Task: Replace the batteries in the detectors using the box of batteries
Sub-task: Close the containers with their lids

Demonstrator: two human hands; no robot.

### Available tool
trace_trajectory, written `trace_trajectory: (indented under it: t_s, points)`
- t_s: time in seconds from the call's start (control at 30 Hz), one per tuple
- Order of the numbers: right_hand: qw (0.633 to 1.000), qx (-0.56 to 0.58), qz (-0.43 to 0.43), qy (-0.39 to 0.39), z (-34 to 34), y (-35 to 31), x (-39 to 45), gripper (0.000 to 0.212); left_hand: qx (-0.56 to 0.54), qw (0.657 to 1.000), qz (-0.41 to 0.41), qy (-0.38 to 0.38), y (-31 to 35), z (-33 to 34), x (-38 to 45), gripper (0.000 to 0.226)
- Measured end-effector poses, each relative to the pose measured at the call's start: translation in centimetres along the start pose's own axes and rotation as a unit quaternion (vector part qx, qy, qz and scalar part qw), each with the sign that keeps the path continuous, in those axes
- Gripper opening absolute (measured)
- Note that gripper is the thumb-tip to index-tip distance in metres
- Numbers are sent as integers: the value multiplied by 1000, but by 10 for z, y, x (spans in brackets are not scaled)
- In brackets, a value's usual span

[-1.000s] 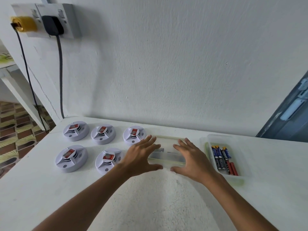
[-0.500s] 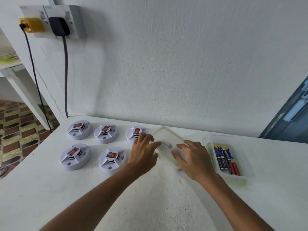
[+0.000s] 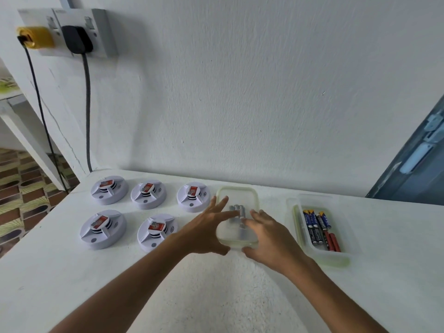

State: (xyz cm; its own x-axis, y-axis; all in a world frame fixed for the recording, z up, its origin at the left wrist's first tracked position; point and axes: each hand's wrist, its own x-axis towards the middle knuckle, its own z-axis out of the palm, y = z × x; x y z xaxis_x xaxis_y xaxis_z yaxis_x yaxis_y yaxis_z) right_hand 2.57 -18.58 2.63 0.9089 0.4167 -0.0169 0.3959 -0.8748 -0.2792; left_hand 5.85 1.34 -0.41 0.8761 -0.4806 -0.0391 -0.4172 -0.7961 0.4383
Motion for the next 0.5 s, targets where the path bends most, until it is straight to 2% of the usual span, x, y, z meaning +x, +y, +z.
trace_trajectory:
  t_s: [0.37,0.43,0.5]
  points:
    - [1000,2,18,14,6,3,20,73,-1,999,-31,-14,-4,-15,18,97]
    - [1000,7,10,9,3,6,20,74,19,998,-43,-38,1,-20,18,98]
    - [998,64,21,5,-3,14,18,72,71,992,-62,-83,11,-30,21,100]
